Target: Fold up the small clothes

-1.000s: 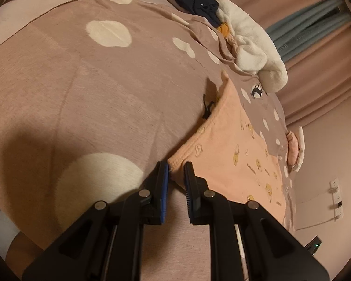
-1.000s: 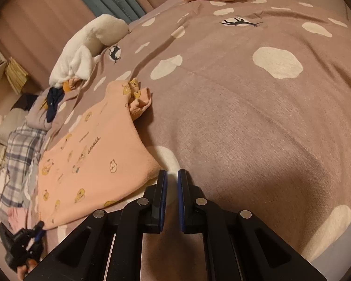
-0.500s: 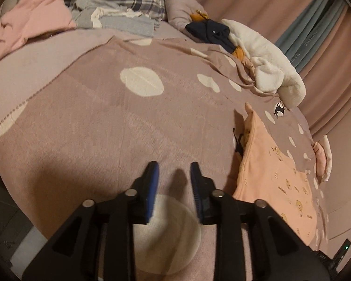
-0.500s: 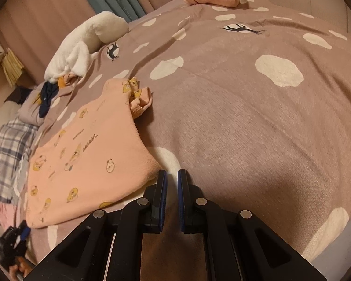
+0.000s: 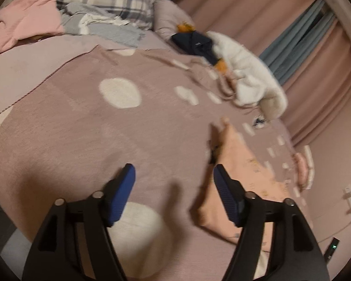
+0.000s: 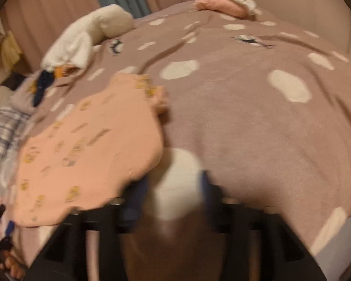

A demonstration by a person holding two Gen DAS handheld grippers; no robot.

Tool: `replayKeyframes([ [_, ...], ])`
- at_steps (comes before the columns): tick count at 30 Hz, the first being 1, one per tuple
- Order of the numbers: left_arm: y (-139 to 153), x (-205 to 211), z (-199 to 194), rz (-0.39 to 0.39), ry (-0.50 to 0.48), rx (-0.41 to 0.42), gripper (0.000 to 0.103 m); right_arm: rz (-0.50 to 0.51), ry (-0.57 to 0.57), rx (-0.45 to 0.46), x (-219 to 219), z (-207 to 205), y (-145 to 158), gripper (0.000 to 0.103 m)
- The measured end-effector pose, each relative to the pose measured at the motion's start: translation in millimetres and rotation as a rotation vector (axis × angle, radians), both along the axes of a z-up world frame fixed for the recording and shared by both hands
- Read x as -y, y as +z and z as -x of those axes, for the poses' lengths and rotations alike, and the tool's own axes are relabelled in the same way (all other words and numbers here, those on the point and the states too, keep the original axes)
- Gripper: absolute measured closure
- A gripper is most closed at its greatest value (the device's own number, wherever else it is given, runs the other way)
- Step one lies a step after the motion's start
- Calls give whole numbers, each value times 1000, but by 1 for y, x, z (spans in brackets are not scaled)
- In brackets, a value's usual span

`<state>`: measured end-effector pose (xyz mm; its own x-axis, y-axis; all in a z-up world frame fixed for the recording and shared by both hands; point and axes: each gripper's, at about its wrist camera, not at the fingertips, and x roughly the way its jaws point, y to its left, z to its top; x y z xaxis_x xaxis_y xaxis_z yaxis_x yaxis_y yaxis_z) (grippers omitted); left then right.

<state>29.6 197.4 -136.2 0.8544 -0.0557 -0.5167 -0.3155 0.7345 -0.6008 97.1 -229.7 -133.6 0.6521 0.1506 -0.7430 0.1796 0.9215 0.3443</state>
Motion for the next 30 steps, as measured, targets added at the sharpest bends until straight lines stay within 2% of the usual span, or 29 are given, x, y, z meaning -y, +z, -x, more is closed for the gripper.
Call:
replayKeyframes([
  [2, 8, 4, 2, 14, -33, 67, 23, -2, 25, -5, -10, -2, 3, 14],
  [4, 16, 10, 5, 21, -65, 136, 12, 68, 15, -31, -21, -3, 5, 14],
  [5, 21, 14, 6, 20, -82, 173, 9, 93, 20, -42, -25, -4, 5, 14],
  [7, 30, 22, 10, 0, -97, 226, 3, 99, 28, -48, -29, -5, 6, 14],
  [9, 39, 29, 13, -64, -69, 239, 2, 75, 25, -52, -28, -3, 10, 14],
  [12, 50, 39, 13, -149, -58, 209, 1, 4, 14, -48, -21, 6, 21, 14],
  [14, 57, 49, 8, -195, -94, 162, 1, -19, 6, -1, -18, 17, 36, 14],
  [18, 64, 72, 7, -246, -179, 104, 1, 32, -39, 99, -14, 42, 67, 8],
  [22, 71, 92, 10, -274, -225, 64, 0, 62, -13, 154, -20, 53, 83, 7],
  [24, 75, 104, 11, -277, -277, 57, 0, 52, 10, 148, -23, 54, 82, 7],
  [27, 78, 115, 14, -257, -287, 65, 0, 29, 18, 137, -25, 52, 80, 7],
  [30, 82, 127, 14, -255, -344, 76, 0, -29, 53, 121, -27, 48, 76, 7],
])
